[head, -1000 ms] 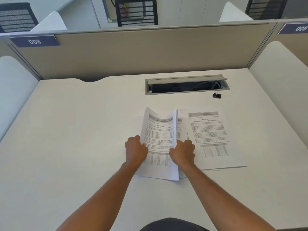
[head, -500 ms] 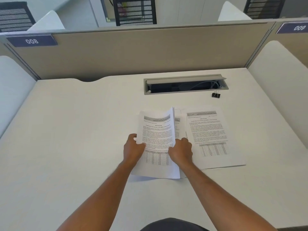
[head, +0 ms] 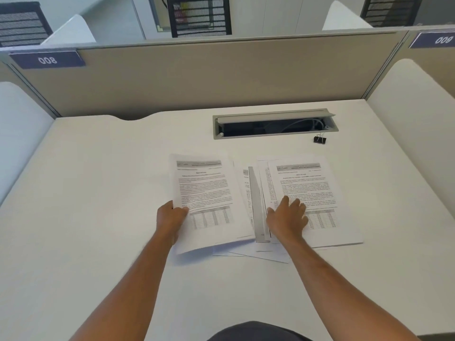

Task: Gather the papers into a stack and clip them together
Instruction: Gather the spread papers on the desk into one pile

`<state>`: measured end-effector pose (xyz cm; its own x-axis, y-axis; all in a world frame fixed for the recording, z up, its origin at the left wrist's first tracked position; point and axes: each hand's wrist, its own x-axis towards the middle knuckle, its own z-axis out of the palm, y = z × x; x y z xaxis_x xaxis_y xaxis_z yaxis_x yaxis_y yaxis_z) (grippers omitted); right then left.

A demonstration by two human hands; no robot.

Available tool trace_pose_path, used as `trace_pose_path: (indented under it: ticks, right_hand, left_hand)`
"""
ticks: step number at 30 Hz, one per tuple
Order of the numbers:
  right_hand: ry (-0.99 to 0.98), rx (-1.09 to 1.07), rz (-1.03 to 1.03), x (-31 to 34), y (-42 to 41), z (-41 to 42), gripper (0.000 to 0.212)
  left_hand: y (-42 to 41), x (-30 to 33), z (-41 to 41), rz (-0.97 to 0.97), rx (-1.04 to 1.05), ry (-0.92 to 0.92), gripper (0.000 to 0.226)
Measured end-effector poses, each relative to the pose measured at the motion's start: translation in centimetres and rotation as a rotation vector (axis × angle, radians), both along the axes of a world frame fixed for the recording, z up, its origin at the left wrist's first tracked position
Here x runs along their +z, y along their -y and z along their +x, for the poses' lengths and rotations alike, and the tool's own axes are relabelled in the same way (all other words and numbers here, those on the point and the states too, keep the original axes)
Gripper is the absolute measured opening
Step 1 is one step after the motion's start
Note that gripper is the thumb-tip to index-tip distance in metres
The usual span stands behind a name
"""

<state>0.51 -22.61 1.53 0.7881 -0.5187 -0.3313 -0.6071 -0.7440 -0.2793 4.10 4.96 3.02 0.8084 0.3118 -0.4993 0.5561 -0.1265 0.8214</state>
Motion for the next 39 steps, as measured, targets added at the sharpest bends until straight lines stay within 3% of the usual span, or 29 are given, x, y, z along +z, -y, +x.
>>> trace_pose_path:
  ticks: [2,6,9,12,14,17,20,23,31,39]
  right_hand:
    - [-0.097,0.050,0.006,-0.3,-0.3,-0.5,0.069]
    - [-0.097,0.141,0.039,-0.4,-1.5,-0.8,0.063]
    - [-0.016,0.131,0.301,1.1,-1.4,-0.2,0.066]
    - [0.155,-0.073,0.503,2.9,0.5,0.4,0.064]
    - [0.215,-0.150,0.443,3.2,2.8,0.8,0.059]
    - [0.201,-0.186,0.196,2.4,6.7,1.4,0.047]
    - [0.016,-0.218,0.081,1.7,8.8,1.3,0.064]
    - [-0.021,-0.172,0.007,1.0,9.0,0.7,0.074]
    - [-0.049,-0.206,0.030,0.2,7.8,0.0,0.077]
    - [-0.054,-0.272,0.080,0.5,7.1,0.4,0.075]
  left_hand:
    - [-0.3,-0.2,0.1,-0.035,0.019,-0.002,0.022]
    - [0.4,-0.5,0.0,-0.089,0.011,-0.029,0.020]
    - [1.4,-0.4,-0.3,-0.130,0.007,-0.033,0.021]
    - [1.9,-0.6,-0.5,-0.138,-0.002,-0.062,0.021]
    - [2.2,-0.8,-0.6,-0.135,-0.011,-0.073,0.021]
    - [3.3,-0.7,-1.0,-0.100,-0.060,-0.058,0.020]
    - [4.9,-0.6,-1.6,-0.084,-0.119,-0.037,0.020]
    - [6.6,-0.4,-1.9,-0.085,-0.145,-0.030,0.018]
    - [9.6,-1.2,-2.2,0.016,-0.189,-0.009,0.023]
    - [11.8,-1.2,-2.7,0.377,-0.275,0.097,0.019]
